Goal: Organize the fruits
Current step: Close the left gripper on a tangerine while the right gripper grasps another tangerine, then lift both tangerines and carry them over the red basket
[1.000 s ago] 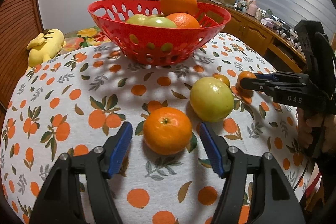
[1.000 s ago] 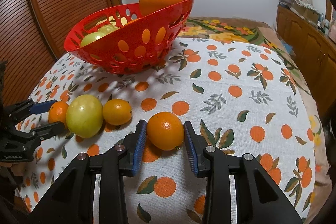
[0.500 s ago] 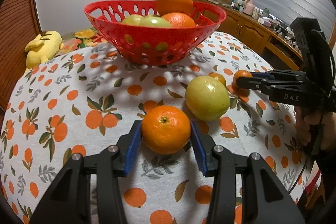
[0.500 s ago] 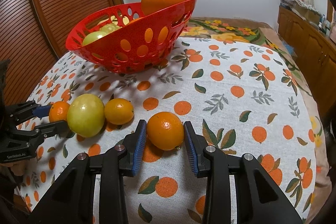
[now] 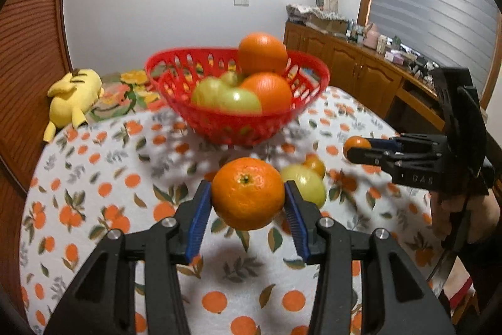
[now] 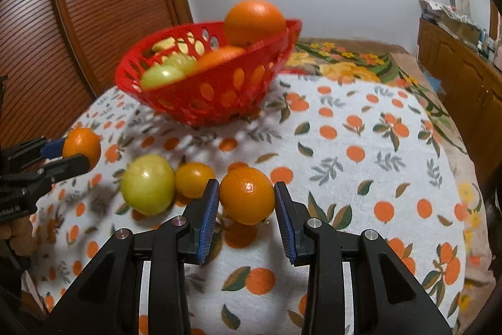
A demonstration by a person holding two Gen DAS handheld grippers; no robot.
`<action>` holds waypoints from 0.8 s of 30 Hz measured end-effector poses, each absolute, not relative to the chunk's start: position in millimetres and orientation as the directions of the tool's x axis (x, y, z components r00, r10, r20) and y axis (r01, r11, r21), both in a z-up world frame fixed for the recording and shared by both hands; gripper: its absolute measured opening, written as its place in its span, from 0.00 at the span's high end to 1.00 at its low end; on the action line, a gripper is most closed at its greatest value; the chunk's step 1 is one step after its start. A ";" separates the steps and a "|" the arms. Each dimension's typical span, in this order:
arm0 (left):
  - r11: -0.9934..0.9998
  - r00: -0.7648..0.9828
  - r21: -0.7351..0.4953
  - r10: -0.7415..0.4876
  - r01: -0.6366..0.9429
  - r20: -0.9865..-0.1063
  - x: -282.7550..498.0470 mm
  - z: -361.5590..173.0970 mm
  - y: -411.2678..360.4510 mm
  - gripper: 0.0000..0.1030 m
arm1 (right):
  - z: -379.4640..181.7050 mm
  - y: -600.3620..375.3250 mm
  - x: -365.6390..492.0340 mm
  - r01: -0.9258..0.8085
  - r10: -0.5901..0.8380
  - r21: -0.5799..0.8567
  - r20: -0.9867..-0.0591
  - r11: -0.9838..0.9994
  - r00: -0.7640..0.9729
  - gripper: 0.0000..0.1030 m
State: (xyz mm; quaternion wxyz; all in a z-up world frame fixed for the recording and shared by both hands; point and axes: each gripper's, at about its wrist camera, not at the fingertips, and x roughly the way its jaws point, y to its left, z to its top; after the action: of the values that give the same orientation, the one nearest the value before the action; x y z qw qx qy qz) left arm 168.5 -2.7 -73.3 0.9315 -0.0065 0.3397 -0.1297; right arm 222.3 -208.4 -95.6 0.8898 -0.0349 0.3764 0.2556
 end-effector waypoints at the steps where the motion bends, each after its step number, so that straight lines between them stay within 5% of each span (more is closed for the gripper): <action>1: 0.966 0.743 -0.099 -0.246 0.238 -0.623 168.2 -68.5 -2.3 0.56 | -91.0 -207.9 221.4 -0.486 0.433 0.128 -0.681 0.865 0.590 0.66; 24: 0.973 0.794 -0.076 -0.220 0.216 -0.567 216.2 -25.5 18.4 0.56 | -16.6 -156.4 243.3 -0.608 0.507 0.039 -0.596 0.793 0.623 0.66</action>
State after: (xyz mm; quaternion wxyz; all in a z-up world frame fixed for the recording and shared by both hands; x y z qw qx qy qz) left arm 216.2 18.4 -25.5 0.9471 -0.0036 0.2995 -0.1151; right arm 243.3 -156.4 -16.6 0.8970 -0.0835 0.3031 0.3109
